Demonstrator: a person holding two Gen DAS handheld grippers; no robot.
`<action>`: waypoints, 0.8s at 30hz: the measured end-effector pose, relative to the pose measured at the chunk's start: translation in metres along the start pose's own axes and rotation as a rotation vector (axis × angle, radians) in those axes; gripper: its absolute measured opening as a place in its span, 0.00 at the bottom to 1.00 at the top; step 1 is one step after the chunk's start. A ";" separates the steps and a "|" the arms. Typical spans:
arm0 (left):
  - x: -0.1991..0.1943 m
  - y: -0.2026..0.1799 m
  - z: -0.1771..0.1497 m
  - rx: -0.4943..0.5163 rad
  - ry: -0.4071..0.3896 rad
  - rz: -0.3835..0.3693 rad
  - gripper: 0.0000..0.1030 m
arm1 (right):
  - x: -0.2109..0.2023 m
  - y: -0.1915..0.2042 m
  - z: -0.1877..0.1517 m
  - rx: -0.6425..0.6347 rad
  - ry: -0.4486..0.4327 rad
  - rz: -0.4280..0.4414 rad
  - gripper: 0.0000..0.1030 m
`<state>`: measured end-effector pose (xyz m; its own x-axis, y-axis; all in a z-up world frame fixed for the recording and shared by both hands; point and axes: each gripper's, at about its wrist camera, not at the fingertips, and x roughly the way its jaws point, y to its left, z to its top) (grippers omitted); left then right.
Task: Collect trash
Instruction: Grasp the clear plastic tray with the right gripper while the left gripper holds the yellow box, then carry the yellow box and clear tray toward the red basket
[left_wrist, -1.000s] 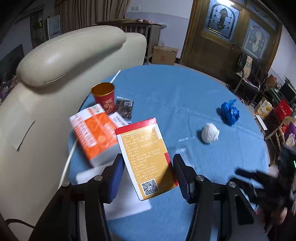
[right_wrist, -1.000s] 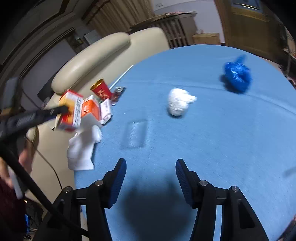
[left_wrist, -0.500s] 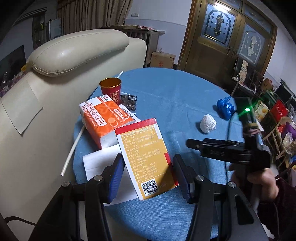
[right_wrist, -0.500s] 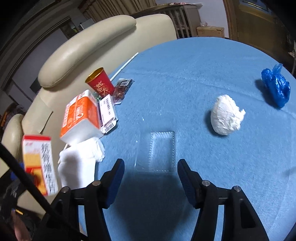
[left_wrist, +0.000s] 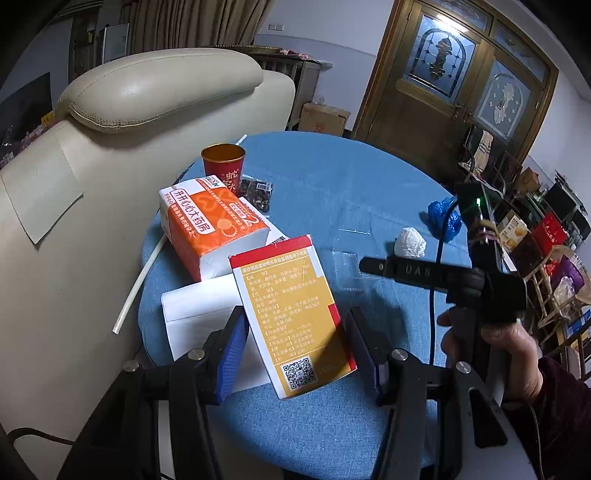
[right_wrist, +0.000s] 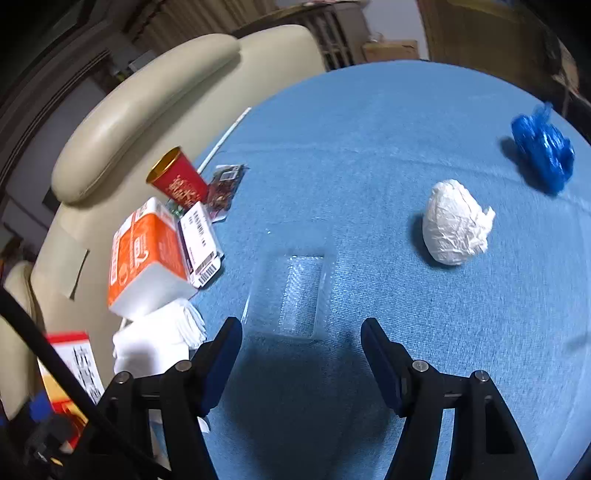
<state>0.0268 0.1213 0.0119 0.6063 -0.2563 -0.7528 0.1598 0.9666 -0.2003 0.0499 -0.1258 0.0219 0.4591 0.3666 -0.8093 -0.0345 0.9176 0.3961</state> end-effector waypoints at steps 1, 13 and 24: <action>0.000 0.000 0.000 0.002 -0.001 -0.001 0.54 | -0.002 0.002 0.003 0.005 -0.010 0.001 0.68; -0.003 0.001 -0.006 -0.003 -0.004 0.005 0.54 | 0.032 0.024 0.018 0.025 0.044 -0.080 0.70; -0.005 -0.019 -0.014 0.012 0.013 -0.010 0.54 | 0.022 0.015 0.007 -0.023 0.025 -0.097 0.55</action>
<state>0.0101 0.1047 0.0108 0.5948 -0.2661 -0.7586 0.1753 0.9639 -0.2007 0.0660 -0.1047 0.0134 0.4386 0.2792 -0.8542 -0.0119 0.9522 0.3052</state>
